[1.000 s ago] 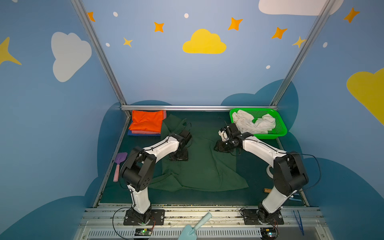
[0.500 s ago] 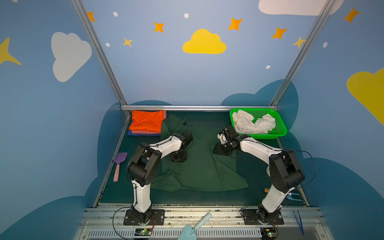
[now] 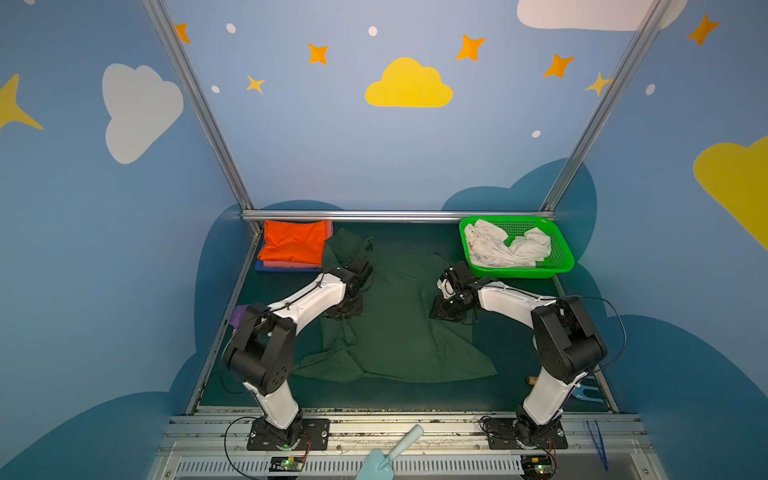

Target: Fold and stack the t-shirts

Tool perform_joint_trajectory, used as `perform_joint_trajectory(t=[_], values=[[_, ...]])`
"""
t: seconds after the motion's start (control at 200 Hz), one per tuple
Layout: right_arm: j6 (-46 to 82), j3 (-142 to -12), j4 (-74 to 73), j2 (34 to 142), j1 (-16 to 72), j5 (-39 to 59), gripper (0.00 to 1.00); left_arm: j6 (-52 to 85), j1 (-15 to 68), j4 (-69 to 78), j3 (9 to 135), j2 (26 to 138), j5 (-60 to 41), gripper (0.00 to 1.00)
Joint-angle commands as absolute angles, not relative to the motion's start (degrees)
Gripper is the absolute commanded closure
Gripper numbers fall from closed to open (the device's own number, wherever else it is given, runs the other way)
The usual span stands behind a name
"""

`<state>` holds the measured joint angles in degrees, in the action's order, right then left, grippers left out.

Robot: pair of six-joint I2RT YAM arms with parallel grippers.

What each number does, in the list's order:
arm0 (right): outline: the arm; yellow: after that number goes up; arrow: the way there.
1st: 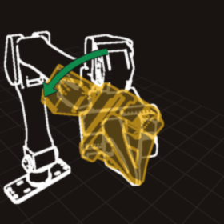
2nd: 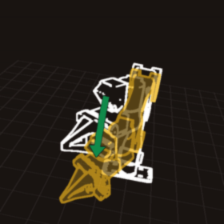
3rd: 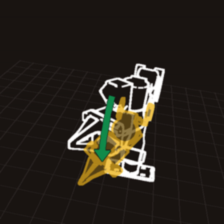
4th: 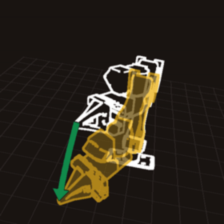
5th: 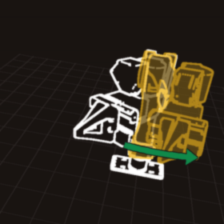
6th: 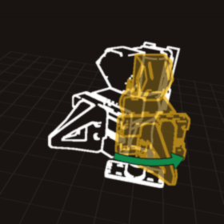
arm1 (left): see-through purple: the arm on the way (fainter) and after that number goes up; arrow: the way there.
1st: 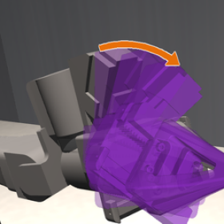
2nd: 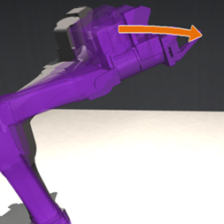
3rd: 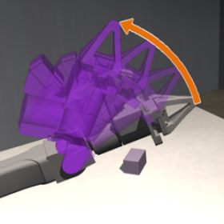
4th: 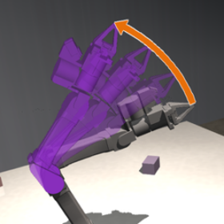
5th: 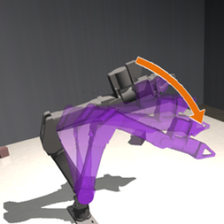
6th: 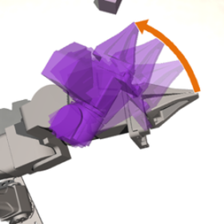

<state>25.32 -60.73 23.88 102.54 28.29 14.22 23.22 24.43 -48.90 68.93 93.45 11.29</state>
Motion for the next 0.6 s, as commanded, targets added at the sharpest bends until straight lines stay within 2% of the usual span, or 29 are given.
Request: perform_joint_trajectory(t=[0.0,0.145,0.255,0.305,0.596], values=[[26.88,-58.08,23.58,103.55,28.61,12.15,0.62,25.09,19.44,-49.13,65.43,85.37,13.59,0.95],[28.25,-56.01,22.26,103.49,28.58,12.03,0.61,28.05,10.85,-46.05,57.69,76.75,13.45,0.94],[28.65,-55.55,21.87,103.95,28.56,12.05,0.61,30.04,6.45,-45.52,55.04,75.1,14.14,0.9],[28.72,-55.62,22.19,104.19,28.58,11.79,0.61,31.26,4.26,-45.87,54.93,75.93,14.3,0.88],[29.26,-55.29,24.54,105.15,28.22,9.18,0.62,32.5,-7.85,-42.62,58.45,85.78,12.57,0.95]])
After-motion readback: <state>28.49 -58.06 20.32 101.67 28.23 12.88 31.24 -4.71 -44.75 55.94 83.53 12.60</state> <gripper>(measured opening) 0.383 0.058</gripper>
